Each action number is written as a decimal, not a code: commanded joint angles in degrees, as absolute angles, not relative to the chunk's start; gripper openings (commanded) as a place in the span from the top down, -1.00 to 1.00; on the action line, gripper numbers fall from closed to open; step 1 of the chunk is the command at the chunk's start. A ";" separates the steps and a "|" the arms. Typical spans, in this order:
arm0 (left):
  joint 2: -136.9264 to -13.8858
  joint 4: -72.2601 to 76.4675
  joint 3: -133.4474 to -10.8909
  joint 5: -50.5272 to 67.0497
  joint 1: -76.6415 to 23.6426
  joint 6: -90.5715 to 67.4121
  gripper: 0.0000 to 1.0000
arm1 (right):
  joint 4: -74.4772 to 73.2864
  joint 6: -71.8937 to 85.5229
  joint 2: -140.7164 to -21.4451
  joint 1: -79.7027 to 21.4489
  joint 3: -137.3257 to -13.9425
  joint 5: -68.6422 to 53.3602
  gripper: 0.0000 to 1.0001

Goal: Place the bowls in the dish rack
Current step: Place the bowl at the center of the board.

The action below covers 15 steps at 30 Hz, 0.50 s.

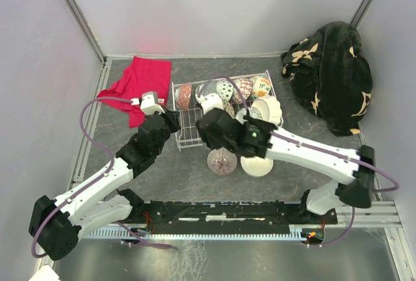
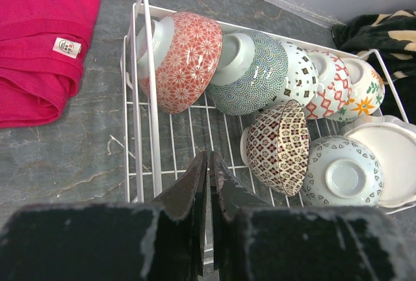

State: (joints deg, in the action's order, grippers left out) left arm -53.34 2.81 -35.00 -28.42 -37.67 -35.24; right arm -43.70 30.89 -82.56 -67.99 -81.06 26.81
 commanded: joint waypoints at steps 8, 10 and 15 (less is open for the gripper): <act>-52.85 4.33 -36.30 -29.63 -37.44 -33.57 0.78 | -35.99 23.33 -98.10 -56.45 -91.25 21.30 -0.21; -52.76 4.31 -36.23 -29.68 -37.43 -33.57 0.78 | -36.00 23.17 -100.18 -55.92 -92.78 20.78 -0.21; -52.57 4.31 -36.21 -29.72 -37.44 -33.57 0.78 | -36.05 23.15 -104.37 -54.72 -95.63 21.26 -0.21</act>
State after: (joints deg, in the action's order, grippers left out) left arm -53.34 2.83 -35.00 -28.42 -37.67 -35.24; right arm -38.02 24.23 -102.37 -55.51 -91.53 21.41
